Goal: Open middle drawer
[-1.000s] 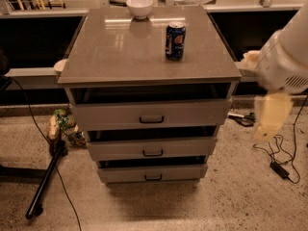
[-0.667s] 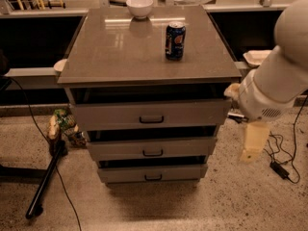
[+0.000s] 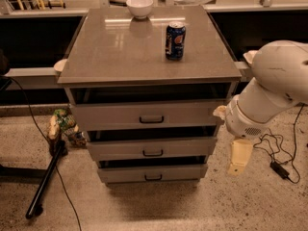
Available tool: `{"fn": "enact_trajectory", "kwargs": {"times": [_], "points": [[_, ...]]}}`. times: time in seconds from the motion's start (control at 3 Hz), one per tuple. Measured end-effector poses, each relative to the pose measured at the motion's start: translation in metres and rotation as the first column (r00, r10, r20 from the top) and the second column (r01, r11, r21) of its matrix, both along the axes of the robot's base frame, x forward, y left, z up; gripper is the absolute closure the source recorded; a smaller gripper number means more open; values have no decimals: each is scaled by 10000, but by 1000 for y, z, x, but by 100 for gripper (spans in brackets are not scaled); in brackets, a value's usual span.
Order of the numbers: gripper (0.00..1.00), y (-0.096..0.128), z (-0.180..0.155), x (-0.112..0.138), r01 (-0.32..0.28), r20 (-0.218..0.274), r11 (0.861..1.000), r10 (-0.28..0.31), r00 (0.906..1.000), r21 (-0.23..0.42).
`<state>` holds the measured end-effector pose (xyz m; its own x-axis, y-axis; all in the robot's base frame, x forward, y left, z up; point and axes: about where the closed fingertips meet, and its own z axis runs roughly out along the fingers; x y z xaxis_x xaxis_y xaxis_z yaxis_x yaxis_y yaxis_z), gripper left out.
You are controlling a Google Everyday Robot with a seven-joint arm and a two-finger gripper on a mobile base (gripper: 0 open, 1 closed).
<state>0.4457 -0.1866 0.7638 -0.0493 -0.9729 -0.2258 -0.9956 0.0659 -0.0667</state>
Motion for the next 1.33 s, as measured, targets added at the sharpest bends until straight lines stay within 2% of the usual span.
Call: {"fn": "enact_trajectory", "kwargs": {"times": [0.33,0.67,1.0,1.33], "points": [[0,4,-24,-1,-356,-143,9992,353,9993,-202],[0,11,-78,-3,-1210,-250,9926,1208,9924,-44],[0,12,-132,5,-1666,-326,9832,1694,9850,747],[0,15,-184,11,-1820,-884,9704,1976,9763,1589]]}}
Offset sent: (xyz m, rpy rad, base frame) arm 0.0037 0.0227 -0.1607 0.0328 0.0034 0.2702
